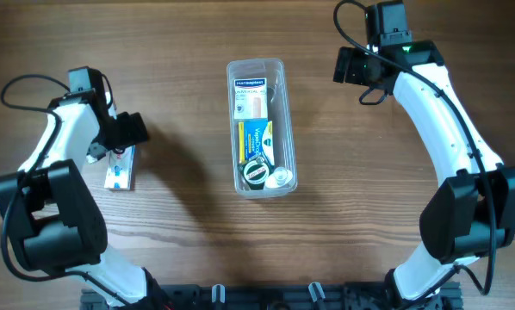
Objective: Pack container
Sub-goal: 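Lower the left gripper and grasp the white Panadol box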
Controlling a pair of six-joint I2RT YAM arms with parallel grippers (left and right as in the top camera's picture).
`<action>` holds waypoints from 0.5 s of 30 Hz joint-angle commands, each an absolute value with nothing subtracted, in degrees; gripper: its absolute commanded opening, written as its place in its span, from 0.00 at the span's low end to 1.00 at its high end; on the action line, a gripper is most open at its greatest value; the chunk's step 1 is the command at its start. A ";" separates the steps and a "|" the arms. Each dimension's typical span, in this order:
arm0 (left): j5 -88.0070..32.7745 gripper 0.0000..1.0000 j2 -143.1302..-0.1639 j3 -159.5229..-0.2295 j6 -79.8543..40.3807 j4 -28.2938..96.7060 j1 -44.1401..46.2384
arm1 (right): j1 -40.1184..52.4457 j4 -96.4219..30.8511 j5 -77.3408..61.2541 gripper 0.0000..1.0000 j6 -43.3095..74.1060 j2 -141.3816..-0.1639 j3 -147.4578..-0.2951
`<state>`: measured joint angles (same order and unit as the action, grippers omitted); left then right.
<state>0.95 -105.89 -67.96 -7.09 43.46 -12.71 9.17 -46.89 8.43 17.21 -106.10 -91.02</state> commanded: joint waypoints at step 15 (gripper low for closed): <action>-0.19 0.78 -106.74 -63.09 -6.17 39.44 -12.93 | 9.04 -46.76 8.95 1.00 16.58 -104.90 -91.81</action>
